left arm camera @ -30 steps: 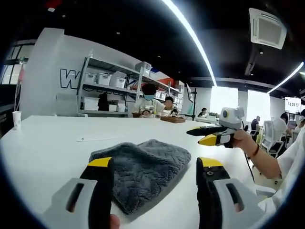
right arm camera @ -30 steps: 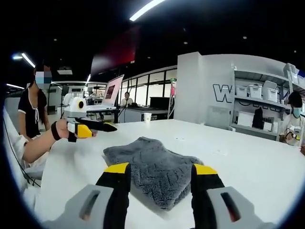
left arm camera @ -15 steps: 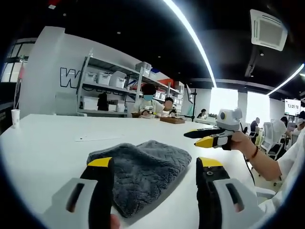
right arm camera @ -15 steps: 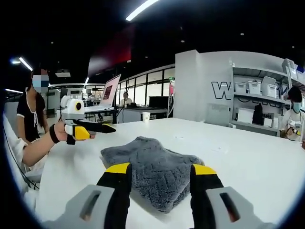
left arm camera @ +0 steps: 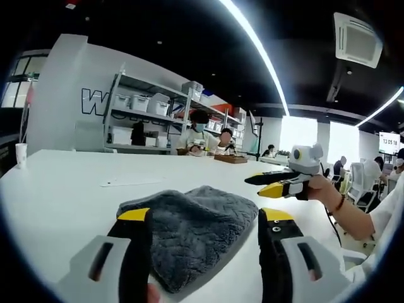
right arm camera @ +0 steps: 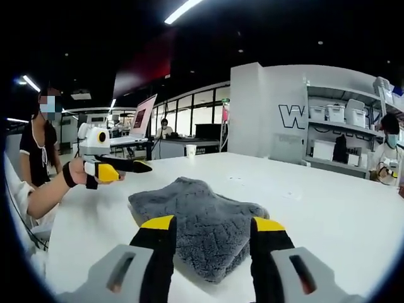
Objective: Open the folded towel by lifting each exposed corner and separating the folded layers until the towel lies flat within the target outline without major curled edges
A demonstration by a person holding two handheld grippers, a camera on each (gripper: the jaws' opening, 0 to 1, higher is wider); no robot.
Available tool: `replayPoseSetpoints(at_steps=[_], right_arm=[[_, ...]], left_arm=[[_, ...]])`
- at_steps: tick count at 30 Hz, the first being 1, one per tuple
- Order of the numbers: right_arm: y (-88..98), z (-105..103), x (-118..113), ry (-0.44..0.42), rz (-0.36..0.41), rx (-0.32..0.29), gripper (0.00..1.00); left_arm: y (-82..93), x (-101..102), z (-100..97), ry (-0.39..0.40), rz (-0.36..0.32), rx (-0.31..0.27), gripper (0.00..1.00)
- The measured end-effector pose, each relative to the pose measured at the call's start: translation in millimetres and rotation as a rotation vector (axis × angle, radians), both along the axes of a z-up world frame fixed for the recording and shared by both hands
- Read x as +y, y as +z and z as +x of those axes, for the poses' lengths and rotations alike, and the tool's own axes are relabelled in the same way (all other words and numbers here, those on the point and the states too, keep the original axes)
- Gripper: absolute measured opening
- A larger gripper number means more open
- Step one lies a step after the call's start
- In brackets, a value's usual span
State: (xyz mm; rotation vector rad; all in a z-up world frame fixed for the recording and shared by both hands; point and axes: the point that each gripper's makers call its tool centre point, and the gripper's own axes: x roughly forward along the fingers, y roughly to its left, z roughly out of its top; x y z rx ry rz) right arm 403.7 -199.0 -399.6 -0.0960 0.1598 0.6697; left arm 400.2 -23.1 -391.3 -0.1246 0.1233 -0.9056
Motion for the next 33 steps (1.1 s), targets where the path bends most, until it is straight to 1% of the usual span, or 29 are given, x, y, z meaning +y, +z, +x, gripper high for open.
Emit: replayPoseSetpoints(at_steps=[5,10,14,20,29,33], right_arm=[[1.3,2,0,-0.003,0.004,-0.002,0.42],[0.2,7,1,-0.005,-0.018,-0.003,0.41],[1.7,10,4,0.01,0.004,-0.002,0.42],[2.0,12,4,0.007,0.014,-0.004,0.41],[1.6,14,0,0.0,0.013,-0.005,0.4],[3.5,15,2,0.007,0.013,-0.01,0.4]], left_arm=[[-4.3,-1,2.9,0.002,-0.006,0.021,0.67],[-1.7,-2,5.7,-0.001,-0.013,0.012,0.66],[-2.3,-2,7.5,0.003,-0.014,0.016,0.66],[-5.9,-3,10.2,0.003,-0.005,0.022,0.65],[-8.2,-5,12.2,0.006,-0.003,0.028,0.65],[-9.6,-6,12.9,0.003,0.0,0.032,0.65]])
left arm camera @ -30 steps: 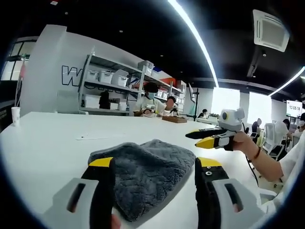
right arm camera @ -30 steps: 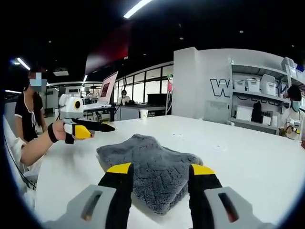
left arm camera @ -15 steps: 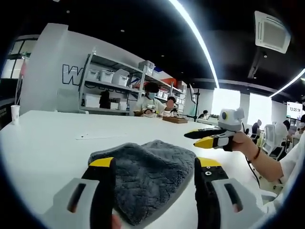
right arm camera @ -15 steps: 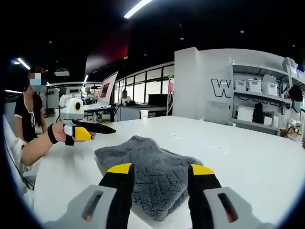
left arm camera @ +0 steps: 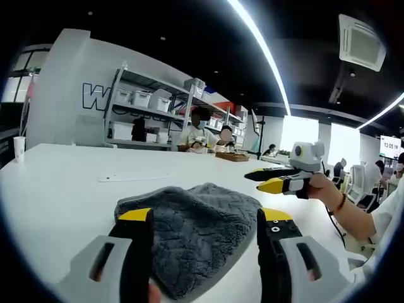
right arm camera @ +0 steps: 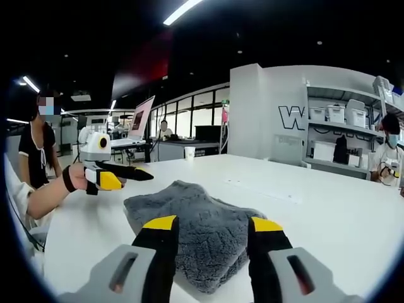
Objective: Open the folded towel by lifting each exposed corner and separating the folded layers until the towel lies flat within the target outline without major curled edges
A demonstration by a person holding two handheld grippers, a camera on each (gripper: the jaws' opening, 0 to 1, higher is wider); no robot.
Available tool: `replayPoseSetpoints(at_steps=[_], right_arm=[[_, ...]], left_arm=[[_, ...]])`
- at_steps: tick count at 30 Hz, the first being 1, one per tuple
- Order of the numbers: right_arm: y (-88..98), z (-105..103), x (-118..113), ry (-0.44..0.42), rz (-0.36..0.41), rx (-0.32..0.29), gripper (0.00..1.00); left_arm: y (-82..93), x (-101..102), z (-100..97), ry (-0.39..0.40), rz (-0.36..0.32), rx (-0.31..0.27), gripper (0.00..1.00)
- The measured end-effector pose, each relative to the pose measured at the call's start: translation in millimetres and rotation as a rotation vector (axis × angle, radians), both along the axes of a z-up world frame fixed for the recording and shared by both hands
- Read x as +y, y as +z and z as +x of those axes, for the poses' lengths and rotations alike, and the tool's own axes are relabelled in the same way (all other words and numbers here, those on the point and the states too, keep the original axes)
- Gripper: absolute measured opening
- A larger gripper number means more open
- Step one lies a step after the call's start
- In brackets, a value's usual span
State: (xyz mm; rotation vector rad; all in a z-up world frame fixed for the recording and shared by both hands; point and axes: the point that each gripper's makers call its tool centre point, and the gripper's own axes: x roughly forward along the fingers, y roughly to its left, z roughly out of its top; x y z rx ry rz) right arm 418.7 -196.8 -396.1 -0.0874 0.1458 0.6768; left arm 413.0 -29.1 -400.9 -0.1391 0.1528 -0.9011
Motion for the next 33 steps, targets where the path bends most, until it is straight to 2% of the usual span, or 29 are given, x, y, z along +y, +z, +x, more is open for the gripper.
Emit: replayPoseSetpoints(at_steps=[4,8,14,16,23,28,33], right_arm=[[-1.5,4,-2,-0.011,-0.013,0.001,0.39],[-1.7,5,-2,-0.014,-0.014,0.002,0.38],[-1.0,10,-2,-0.02,-0.007,-0.009,0.37],[-1.5,12,-1,-0.019,-0.002,-0.004,0.37],[-5.1,20,-1,-0.023,-0.004,0.004,0.37],[-7.7,19,-3,-0.029,-0.011,0.013,0.37],[-6.7,26,-5,-0.044,0.001,0.009,0.36]], left_arm=[[-0.2,2,2.6,0.005,-0.003,0.002,0.64],[4.6,2,6.7,0.008,-0.036,-0.01,0.64],[2.2,4,15.7,0.026,-0.034,-0.015,0.62],[0.7,4,19.7,0.024,-0.053,-0.001,0.61],[-5.1,5,23.7,0.039,-0.018,-0.002,0.62],[-1.3,10,28.8,0.057,-0.033,-0.004,0.61],[-7.9,9,34.4,0.065,0.01,0.004,0.6]])
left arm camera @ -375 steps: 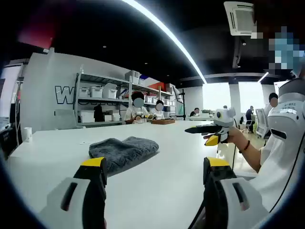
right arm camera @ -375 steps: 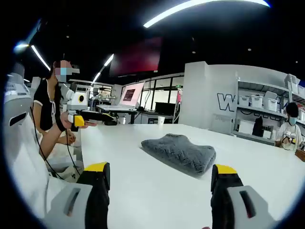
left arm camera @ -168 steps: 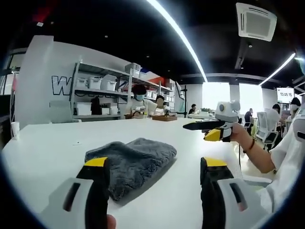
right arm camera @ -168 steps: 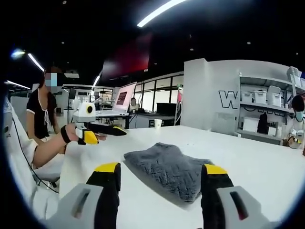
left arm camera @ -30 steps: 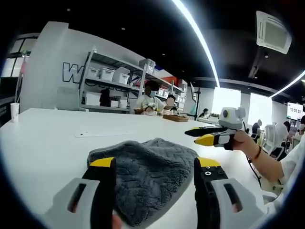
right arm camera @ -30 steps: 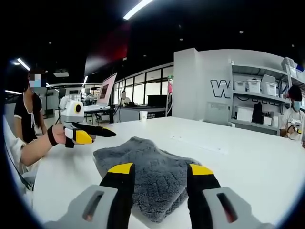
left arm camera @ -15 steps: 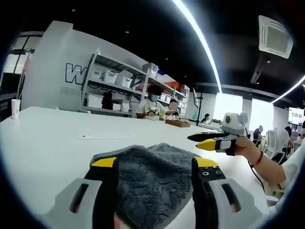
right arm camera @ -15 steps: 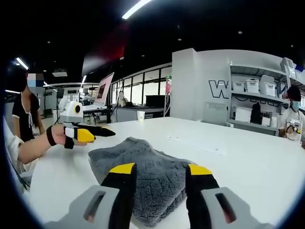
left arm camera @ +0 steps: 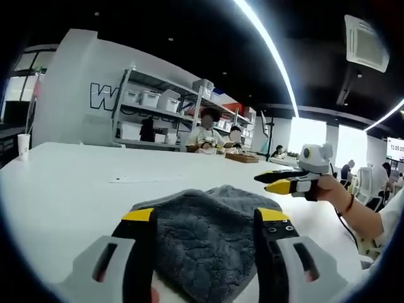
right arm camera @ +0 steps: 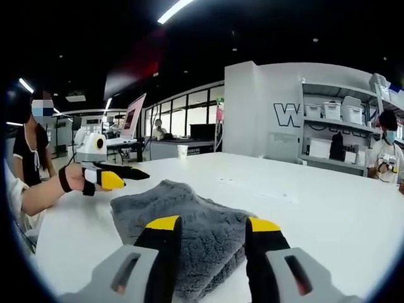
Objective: Open the folded towel by lifting each exposed corner and separating the folded layers until the towel lies flat within the target outline without major curled edges
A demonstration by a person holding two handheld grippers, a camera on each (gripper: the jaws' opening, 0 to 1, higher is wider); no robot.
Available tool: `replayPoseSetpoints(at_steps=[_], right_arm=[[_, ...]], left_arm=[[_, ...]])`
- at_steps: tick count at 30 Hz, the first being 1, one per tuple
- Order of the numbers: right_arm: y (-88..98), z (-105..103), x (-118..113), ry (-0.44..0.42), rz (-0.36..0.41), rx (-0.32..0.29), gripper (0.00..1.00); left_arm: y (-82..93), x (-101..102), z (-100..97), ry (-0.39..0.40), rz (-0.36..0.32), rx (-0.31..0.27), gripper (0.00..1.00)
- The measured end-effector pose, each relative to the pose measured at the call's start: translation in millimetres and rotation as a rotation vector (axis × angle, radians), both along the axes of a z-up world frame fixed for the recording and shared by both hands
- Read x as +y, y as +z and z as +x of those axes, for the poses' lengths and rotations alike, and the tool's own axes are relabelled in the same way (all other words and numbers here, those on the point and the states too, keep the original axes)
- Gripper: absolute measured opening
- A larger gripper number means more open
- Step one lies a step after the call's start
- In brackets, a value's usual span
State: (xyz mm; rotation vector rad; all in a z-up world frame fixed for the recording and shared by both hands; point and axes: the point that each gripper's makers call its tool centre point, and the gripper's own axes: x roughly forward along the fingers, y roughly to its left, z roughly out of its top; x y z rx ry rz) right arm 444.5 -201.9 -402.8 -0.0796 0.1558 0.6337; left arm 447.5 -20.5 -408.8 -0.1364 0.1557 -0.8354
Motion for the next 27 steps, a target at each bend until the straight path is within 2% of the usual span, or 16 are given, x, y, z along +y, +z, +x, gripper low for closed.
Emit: replayPoseSetpoints(at_steps=[6,9,13,18,27], right_arm=[[-1.5,5,-1,-0.001,-0.014,0.007,0.36],[-3.7,10,-1,-0.006,-0.015,0.008,0.36],[-7.6,13,0,-0.008,-0.009,0.021,0.35],[-11.9,18,2,-0.009,-0.008,0.032,0.35],[-21.2,22,0,-0.011,-0.005,0.053,0.35]], left_arm=[[-3.8,3,7.4,0.023,0.013,-0.012,0.52],[-4.0,5,14.4,0.045,-0.004,-0.012,0.56],[-7.8,5,19.9,0.051,0.022,-0.007,0.55],[-8.3,7,28.2,0.075,-0.006,0.007,0.53],[-13.9,9,37.6,0.086,0.006,0.026,0.54]])
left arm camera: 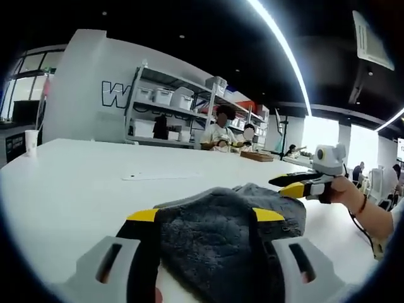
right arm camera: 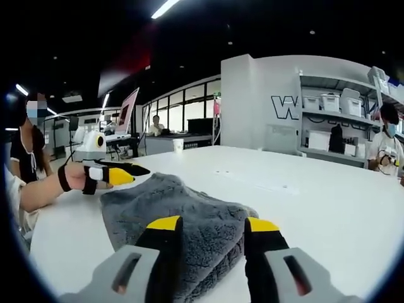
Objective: Open the folded towel by lifting each exposed corner and separating the folded layers until the towel lies flat within the target outline without major curled edges
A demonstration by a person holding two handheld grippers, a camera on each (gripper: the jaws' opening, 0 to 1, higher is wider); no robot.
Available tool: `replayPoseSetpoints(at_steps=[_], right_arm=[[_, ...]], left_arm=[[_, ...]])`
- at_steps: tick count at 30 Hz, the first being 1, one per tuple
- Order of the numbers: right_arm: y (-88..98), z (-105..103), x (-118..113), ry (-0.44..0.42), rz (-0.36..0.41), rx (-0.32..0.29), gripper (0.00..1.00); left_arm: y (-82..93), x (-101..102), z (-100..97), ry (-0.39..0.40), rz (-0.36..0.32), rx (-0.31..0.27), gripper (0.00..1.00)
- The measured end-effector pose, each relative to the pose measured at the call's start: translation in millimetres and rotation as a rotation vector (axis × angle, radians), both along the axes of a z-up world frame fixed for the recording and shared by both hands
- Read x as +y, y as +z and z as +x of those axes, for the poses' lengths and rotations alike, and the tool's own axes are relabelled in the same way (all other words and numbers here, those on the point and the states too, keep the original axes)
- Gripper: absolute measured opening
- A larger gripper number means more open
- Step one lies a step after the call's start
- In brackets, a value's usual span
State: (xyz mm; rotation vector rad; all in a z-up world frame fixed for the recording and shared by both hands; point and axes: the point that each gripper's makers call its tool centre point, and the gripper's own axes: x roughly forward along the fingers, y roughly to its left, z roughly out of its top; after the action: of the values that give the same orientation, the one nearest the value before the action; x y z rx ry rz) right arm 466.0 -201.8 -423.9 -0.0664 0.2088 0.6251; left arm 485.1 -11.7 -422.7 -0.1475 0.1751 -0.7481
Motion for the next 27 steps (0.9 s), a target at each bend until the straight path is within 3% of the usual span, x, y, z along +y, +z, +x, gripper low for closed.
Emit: replayPoseSetpoints(at_steps=[7,17,27], right_arm=[[-2.8,2,2,0.003,0.037,0.02,0.35],[-0.7,12,-3,-0.012,0.027,0.026,0.35],[-2.2,28,-1,-0.021,0.02,0.04,0.34]], left_arm=[[-5.9,1,6.0,0.017,0.014,0.012,0.54],[-13.2,2,12.1,0.032,0.063,0.015,0.56],[-17.5,2,15.5,0.031,0.057,0.028,0.53]])
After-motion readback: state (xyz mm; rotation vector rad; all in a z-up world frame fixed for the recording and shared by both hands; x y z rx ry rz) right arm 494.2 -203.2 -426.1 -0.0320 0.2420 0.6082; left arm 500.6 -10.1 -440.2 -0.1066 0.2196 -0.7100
